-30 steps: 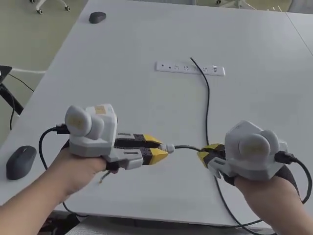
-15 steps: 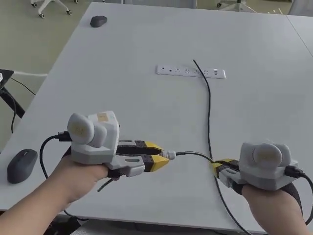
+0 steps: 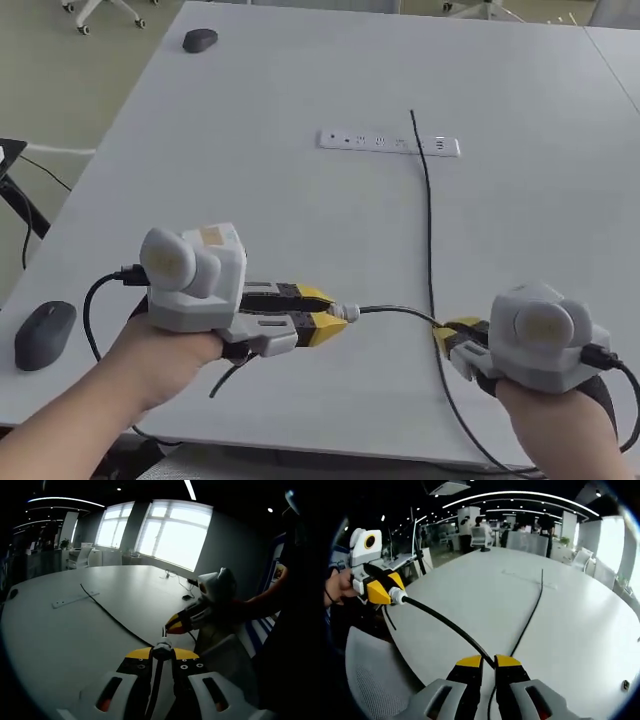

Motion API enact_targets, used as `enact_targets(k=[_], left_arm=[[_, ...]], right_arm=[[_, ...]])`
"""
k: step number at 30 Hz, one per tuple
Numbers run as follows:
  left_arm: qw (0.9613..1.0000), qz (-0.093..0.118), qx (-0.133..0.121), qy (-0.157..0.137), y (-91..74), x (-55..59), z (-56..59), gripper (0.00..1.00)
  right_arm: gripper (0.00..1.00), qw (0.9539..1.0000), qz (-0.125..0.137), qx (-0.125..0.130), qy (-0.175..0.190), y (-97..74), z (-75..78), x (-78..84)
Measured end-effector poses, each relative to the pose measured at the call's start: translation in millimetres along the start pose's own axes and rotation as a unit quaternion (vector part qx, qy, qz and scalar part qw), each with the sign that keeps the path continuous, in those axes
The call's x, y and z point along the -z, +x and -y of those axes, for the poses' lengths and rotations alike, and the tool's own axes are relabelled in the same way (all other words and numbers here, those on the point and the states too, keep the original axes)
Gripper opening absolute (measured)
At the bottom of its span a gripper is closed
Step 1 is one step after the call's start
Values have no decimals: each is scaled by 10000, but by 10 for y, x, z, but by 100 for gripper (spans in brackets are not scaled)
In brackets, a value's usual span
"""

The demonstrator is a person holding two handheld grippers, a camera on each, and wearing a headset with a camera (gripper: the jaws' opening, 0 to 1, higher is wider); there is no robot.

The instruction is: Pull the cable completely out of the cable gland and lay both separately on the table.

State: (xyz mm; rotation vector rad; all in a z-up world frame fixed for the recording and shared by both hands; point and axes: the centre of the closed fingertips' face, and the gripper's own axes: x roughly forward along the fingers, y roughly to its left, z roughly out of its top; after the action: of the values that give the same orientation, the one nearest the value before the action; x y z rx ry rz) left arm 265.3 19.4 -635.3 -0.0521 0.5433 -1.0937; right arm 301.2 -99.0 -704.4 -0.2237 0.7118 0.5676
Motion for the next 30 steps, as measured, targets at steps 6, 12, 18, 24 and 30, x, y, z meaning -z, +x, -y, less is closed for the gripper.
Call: enact_targets(k=[6,12,18,24,30], left_arm=[[10000,-2,16,26,-15,-10,-3,15],[10000,-31,31,52,-6,-3,-8,15],[9999,-40,66,104,8,-11,9,15],[9999,-63,53,134,-2,-6,8,15],[9998,-104,76,158,-2,8,26,15]], right_arm=[[4,9983,95,2,-581,-11,-26,-51],[9,9907,342,-68,-1317,-63,-93,-184],[15,9738,707,-250,-2149,-179,-315,-418],[17,9552,907,-603,-2753,-237,-675,-594],[15,9398,945,-812,-3182,-186,-907,-629]])
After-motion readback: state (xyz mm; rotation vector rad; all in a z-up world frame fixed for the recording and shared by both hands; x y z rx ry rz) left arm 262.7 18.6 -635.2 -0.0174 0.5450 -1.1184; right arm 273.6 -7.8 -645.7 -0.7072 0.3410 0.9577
